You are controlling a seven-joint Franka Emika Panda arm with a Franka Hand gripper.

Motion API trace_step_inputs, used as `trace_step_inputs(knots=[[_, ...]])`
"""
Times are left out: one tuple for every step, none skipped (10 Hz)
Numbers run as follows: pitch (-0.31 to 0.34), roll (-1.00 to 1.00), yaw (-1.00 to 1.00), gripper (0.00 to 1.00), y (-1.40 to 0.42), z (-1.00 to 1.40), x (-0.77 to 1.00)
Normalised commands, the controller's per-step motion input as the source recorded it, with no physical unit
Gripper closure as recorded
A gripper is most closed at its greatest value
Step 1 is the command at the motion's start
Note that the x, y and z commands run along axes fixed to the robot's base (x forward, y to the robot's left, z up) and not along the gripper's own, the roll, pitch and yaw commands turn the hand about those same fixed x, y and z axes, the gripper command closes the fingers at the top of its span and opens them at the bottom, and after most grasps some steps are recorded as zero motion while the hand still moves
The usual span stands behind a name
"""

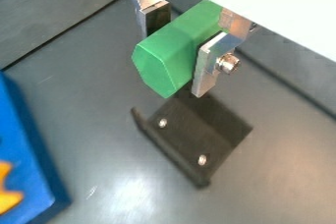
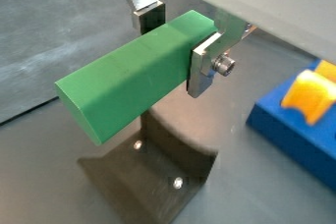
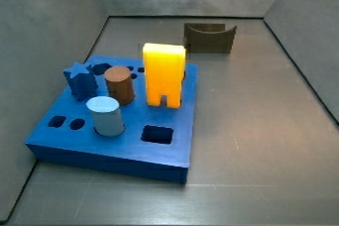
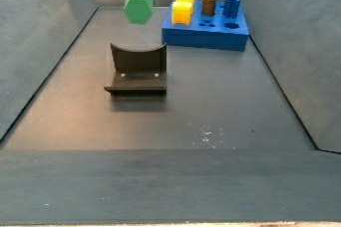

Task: Pick up the hexagon object. Move up. Place the hexagon object on the fixture. Regrasp the hexagon object. Move to above the board. Insert the hexagon object.
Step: Place the hexagon object on the fixture.

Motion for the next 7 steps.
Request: trace_step_inputs(knots=[[0.136, -1.00, -0.01, 1.00, -0.04, 0.00, 0.21], [0.149, -1.00, -0.03, 1.00, -0.01, 0.00, 0.13], [0.149, -1.00, -0.05, 1.00, 0.02, 0.00, 0.07], [0.151, -1.00, -0.06, 1.00, 0.02, 0.00, 0.07], [0.162, -1.00, -0.10, 1.00, 0.03, -0.01, 0.08], [0.160, -0.91, -0.12, 1.00, 0.04, -0.01, 0.08], [0.132, -0.69, -0.13, 1.00, 0.04, -0.02, 0.09]])
